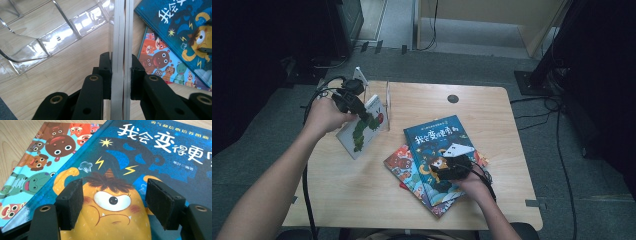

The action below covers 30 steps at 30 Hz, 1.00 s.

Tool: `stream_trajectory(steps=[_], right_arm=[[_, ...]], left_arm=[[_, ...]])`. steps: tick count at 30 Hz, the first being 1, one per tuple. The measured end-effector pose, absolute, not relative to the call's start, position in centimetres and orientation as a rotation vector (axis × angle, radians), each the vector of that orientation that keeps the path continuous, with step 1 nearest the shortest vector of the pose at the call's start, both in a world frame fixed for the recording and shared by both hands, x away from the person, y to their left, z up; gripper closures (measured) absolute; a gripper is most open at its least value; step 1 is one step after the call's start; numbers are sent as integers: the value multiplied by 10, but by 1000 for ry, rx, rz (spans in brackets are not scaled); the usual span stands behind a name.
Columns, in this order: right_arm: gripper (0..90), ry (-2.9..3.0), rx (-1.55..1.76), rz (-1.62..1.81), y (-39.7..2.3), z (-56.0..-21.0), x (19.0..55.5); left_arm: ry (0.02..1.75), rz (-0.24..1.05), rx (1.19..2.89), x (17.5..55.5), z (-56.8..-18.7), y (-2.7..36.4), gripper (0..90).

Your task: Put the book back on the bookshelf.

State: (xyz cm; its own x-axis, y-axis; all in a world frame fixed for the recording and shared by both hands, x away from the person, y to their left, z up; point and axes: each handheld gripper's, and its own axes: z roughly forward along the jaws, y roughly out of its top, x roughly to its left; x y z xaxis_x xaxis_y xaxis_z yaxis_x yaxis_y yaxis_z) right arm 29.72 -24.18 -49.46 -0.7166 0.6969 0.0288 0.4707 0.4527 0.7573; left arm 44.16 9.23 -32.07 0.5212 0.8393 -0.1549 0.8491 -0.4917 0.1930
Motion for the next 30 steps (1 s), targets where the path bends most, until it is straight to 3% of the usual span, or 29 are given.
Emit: stream_trajectory(steps=[30], right_arm=[[310, 2420, 999, 1126, -242, -495, 297]], left_arm=[[1493, -1, 2495, 485, -326, 82, 781]])
